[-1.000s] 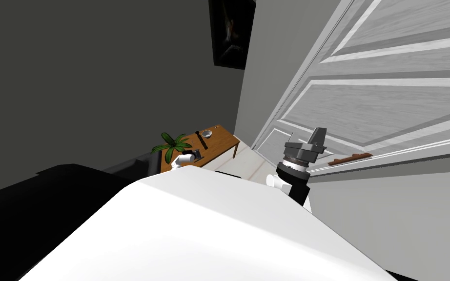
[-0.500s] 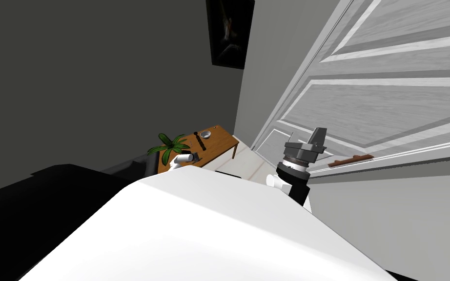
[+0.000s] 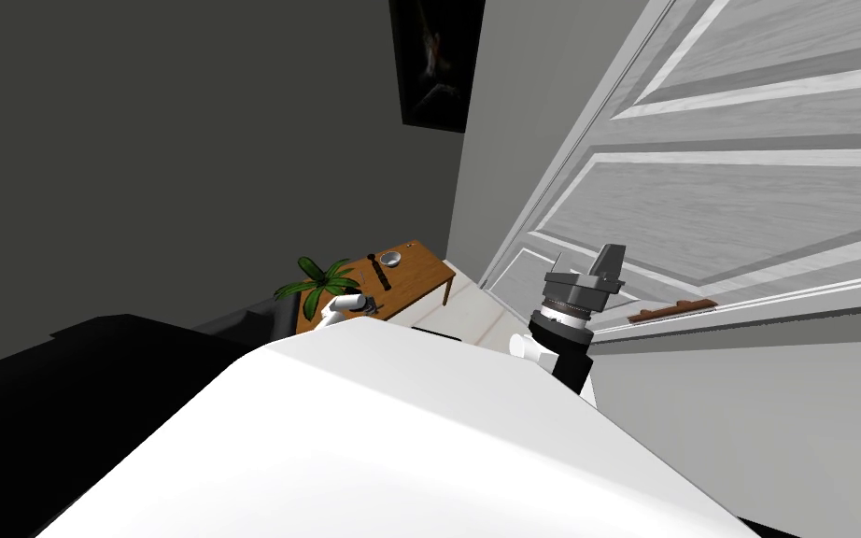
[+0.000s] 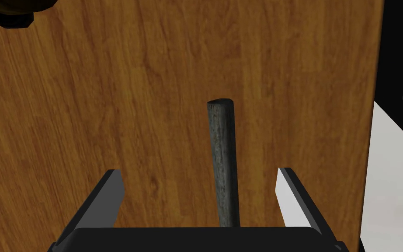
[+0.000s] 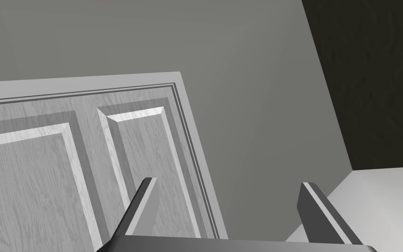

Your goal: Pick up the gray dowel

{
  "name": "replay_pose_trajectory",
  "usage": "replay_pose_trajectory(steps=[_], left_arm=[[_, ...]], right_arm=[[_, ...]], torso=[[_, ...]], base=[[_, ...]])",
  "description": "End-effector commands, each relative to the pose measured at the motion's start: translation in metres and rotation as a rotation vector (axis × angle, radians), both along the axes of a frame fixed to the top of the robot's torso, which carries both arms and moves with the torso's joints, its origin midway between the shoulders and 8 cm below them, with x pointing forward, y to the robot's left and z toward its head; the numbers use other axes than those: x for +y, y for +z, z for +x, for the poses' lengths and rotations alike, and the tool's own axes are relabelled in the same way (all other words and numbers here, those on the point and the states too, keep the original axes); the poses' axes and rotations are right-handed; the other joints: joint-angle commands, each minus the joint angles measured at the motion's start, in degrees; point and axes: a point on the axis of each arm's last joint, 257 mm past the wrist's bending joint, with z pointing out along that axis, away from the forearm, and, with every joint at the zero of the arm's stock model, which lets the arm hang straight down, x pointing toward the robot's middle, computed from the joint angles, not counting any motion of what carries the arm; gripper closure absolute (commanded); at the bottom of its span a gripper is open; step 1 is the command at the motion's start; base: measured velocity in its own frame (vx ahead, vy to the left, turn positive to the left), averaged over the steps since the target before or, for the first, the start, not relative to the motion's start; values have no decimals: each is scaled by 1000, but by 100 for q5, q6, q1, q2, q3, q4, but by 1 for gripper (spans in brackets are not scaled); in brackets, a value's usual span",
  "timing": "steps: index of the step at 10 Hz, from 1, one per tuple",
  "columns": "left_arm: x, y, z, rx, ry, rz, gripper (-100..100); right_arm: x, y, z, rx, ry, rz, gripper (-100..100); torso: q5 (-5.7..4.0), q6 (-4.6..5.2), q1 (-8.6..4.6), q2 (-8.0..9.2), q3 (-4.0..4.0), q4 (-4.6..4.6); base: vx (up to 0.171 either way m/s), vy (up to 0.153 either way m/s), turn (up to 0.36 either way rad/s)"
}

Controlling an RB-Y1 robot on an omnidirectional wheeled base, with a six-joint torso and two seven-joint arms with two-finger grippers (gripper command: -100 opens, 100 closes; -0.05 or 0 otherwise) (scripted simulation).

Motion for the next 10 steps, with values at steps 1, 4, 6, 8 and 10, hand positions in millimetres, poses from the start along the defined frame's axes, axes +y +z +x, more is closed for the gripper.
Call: replay_pose_trajectory(steps=[1,4,6,8,10], left_arm=[[2,-5,-9,37,15,-12,-100],[15,-12,-35,140,69,-43,-100],[22,-12,-46,183,94,-56,-100],[25,-12,-48,190,100,-57,-100],[21,-22,-52,194,101,-58,-100]], right_arm=[[0,0,0,0,0,0,0],[0,0,0,0,0,0,0],[0,0,0,0,0,0,0],[0,0,0,0,0,0,0],[0,0,0,0,0,0,0]], torso=[[0,0,0,0,0,0],[1,0,3,7,3,1],[0,1,2,3,1,0],[1,0,6,7,4,1],[3,0,13,20,11,4]], base=[[45,-32,6],[43,-32,-2],[48,-30,-2],[29,-17,1],[9,9,4]])
